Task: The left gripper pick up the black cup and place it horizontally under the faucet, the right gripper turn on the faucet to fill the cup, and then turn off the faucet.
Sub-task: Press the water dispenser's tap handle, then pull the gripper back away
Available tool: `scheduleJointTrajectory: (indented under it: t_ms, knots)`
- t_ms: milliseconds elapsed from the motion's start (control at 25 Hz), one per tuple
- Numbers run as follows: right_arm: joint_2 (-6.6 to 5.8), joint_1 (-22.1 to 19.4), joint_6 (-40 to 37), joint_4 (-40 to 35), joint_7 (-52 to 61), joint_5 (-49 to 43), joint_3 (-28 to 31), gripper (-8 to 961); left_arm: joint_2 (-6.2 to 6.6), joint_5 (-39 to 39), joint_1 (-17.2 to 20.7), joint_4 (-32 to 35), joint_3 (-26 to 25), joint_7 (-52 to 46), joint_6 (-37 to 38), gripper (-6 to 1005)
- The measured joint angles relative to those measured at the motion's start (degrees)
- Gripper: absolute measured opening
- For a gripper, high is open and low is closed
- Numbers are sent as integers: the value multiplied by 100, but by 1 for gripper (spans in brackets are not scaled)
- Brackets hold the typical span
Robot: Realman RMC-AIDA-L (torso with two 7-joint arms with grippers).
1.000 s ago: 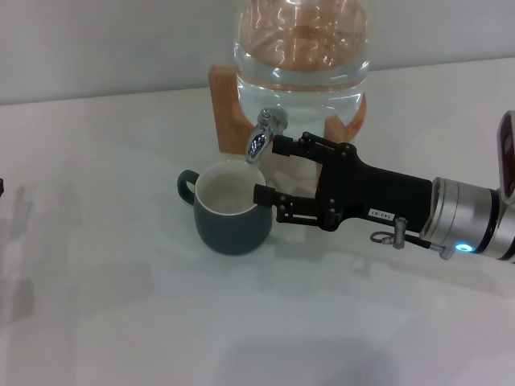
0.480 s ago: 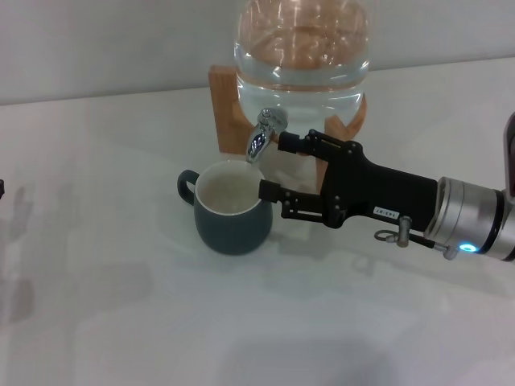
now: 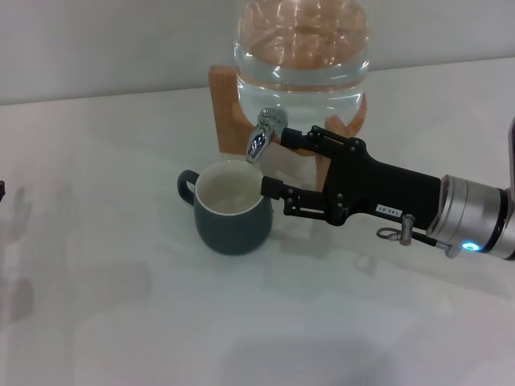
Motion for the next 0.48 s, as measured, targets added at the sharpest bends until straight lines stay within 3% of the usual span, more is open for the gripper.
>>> scheduleJointTrajectory:
  t_ms: [480]
  knots:
    - [1,-3,-20,-5,-3,5,59,857,0,0,0,0,0,0,0,880]
